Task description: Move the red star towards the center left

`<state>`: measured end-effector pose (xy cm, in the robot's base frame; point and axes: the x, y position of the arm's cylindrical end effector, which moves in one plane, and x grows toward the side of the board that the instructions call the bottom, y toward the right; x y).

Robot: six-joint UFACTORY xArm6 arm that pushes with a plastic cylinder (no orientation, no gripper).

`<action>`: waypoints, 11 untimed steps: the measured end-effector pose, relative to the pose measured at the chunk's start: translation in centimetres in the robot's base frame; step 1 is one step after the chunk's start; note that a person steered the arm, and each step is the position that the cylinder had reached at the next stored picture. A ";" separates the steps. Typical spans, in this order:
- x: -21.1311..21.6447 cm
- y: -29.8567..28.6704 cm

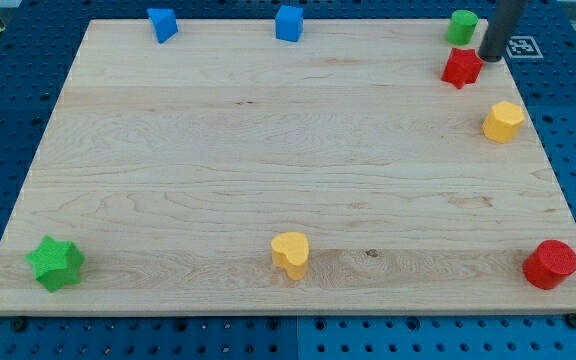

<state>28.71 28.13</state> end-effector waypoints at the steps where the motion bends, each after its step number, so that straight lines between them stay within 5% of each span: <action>1: 2.8 -0.9; 11: 1.4 -10.9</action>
<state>30.15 17.20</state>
